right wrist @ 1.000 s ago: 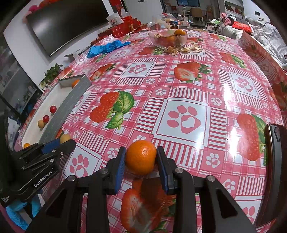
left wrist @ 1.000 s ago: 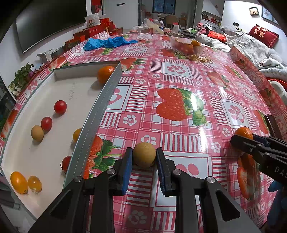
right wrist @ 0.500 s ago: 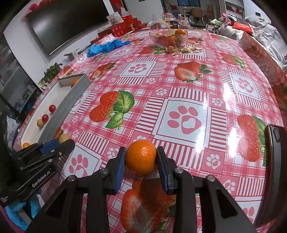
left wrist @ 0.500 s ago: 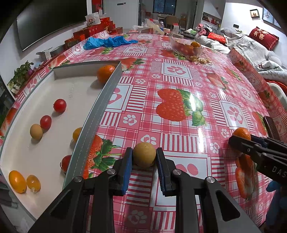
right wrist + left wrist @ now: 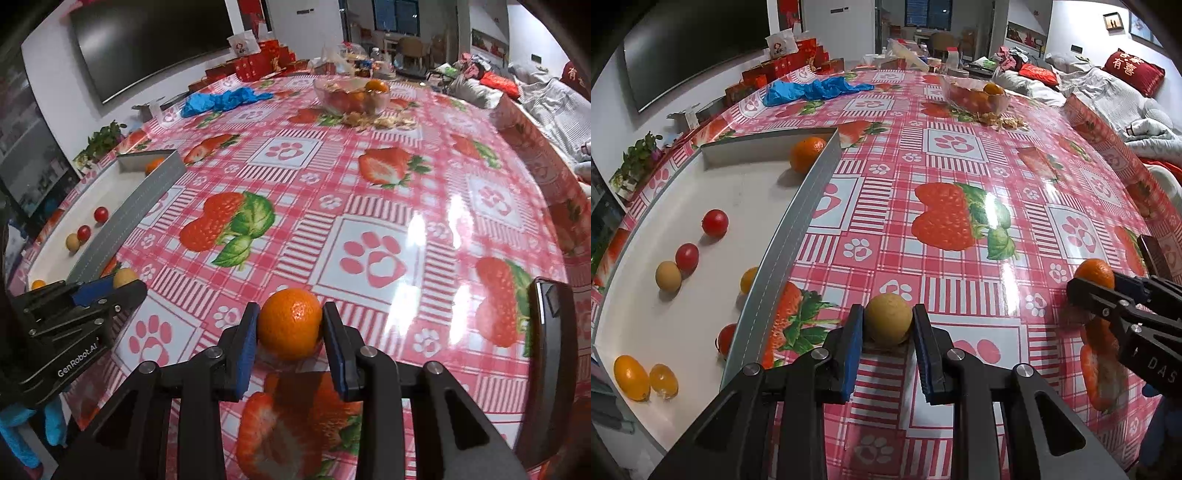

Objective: Organize fruits
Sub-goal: 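Hold the kiwi in the left gripper and orange in the right gripper above the cloth, then lower the kiwi and orange onto the cloth and open both grippers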

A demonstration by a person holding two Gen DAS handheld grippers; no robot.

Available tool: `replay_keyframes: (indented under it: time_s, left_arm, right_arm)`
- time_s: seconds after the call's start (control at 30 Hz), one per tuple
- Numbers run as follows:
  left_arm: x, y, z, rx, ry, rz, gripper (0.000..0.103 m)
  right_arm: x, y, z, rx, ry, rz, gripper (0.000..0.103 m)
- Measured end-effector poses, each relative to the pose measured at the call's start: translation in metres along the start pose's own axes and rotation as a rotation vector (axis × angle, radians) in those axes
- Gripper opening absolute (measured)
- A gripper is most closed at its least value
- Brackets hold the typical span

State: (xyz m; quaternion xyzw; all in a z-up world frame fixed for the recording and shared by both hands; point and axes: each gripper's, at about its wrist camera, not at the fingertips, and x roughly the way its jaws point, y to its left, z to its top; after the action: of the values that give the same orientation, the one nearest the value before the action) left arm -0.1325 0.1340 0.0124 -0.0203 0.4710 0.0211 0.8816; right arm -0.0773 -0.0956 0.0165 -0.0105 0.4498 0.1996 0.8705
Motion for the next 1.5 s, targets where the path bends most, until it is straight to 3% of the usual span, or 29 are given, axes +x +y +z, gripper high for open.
replay_keyframes:
  time_s: [0.37,0.63,0.7,0.83,0.87,0.93,0.97,1.2,1.3,1.5]
  left_arm:
    - [0.001,-0.001,0.001,0.003,-0.004,0.003,0.028]
    - [0.006,-0.002,0.008,0.002,-0.011,0.015,0.028]
    - [0.008,-0.004,0.011,0.011,-0.016,0.016,0.028]
    - [0.012,-0.007,0.015,0.028,-0.031,0.015,0.029]
    - [0.012,-0.008,0.015,0.034,-0.036,0.020,0.032]
    - [0.014,-0.008,0.016,0.036,-0.039,0.036,0.079]
    - [0.017,-0.008,0.015,0.028,-0.037,0.034,0.083]
    - [0.017,-0.013,0.012,0.056,-0.085,0.034,0.085]
    - [0.020,-0.013,0.012,0.048,-0.067,0.028,0.100]
    - [0.022,-0.012,0.012,0.037,-0.062,0.024,0.102]
  right_arm:
    - [0.003,-0.005,0.000,0.010,0.007,0.003,0.038]
    - [0.003,0.001,0.003,-0.040,-0.024,-0.054,0.038]
    - [0.007,0.002,0.002,-0.056,-0.013,-0.064,0.046]
    - [0.010,0.006,0.000,-0.092,-0.016,-0.087,0.051]
    - [0.011,0.008,0.000,-0.096,-0.016,-0.093,0.057]
    - [0.013,0.010,0.000,-0.103,-0.019,-0.114,0.062]
    - [0.013,0.011,0.000,-0.108,-0.022,-0.123,0.063]
    - [0.014,0.004,-0.001,-0.075,-0.033,-0.172,0.082]
    - [0.016,-0.003,0.000,-0.041,-0.026,-0.164,0.085]
    - [0.017,-0.005,0.000,-0.025,-0.023,-0.164,0.088]
